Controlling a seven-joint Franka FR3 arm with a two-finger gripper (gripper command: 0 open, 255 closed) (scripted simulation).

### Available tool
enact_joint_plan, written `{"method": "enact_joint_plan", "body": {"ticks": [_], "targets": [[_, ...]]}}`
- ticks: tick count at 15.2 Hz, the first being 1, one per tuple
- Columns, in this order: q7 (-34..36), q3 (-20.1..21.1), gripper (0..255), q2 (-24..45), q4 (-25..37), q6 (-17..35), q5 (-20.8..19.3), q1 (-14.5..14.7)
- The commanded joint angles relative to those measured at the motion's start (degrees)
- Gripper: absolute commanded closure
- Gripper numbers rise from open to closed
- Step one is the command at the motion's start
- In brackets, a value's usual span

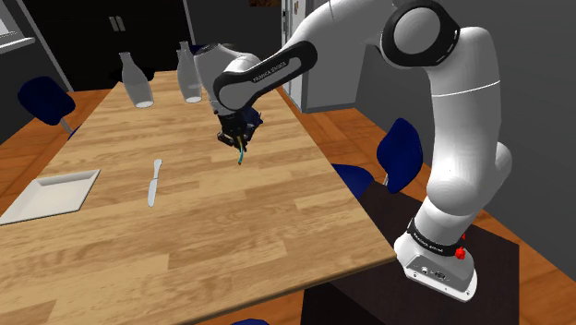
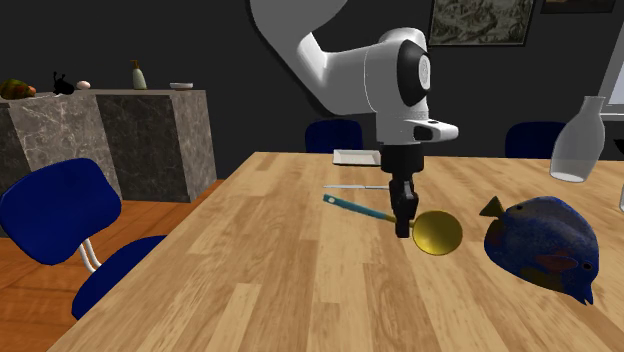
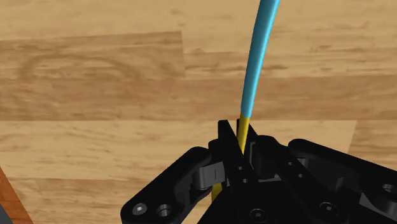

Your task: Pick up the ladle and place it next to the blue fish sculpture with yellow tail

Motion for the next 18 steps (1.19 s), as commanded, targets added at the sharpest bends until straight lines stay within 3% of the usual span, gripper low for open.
{"method": "enact_joint_plan", "body": {"ticks": [1,10,11,16,18], "targets": [[0.41,-0.4,255,0.9,-0.49,1.16,-0.59,0.06],[0.58,-0.46,255,1.15,-0.7,1.55,-0.78,0.08],[0.6,-0.46,0,1.19,-0.62,1.5,-0.79,0.12],[0.58,-0.46,0,1.15,-0.7,1.55,-0.78,0.08],[-0.1,0.16,0,0.03,1.54,-1.6,0.24,0.37]]}}
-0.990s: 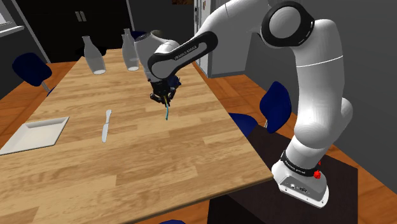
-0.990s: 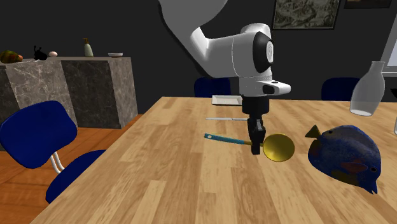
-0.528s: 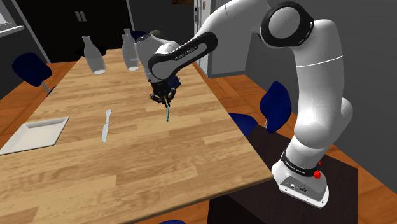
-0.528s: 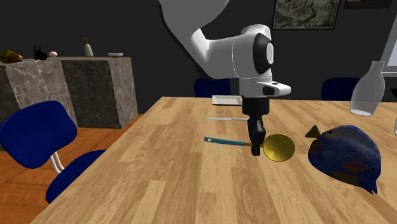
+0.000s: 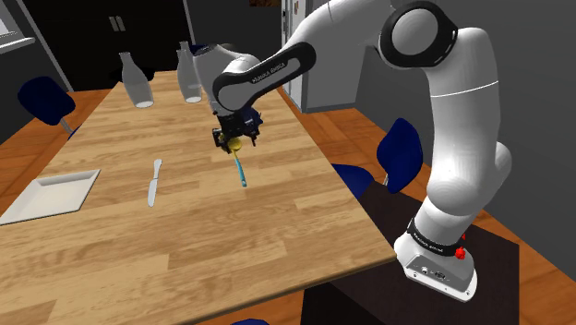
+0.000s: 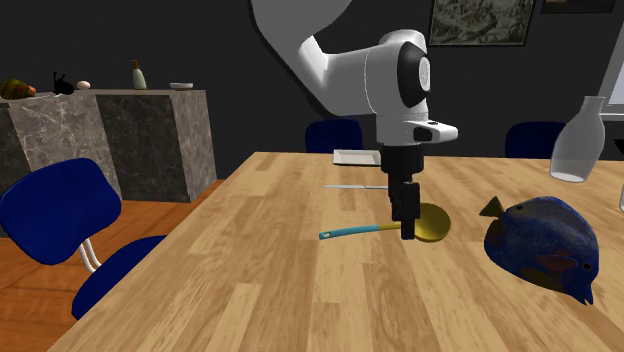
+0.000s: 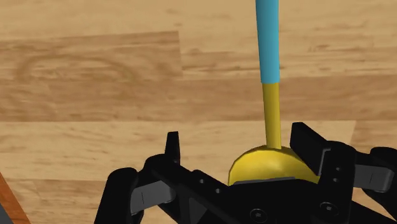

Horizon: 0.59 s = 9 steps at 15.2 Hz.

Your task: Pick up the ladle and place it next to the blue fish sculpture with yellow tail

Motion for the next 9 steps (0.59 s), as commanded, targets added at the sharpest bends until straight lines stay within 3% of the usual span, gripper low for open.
{"method": "enact_joint_plan", "body": {"ticks": [1,9], "targets": [[-0.72,0.53,0,-1.01,2.2,-3.02,0.91,0.24],[-0.96,0.72,0,-1.32,3.27,-4.32,1.23,0.43]]}}
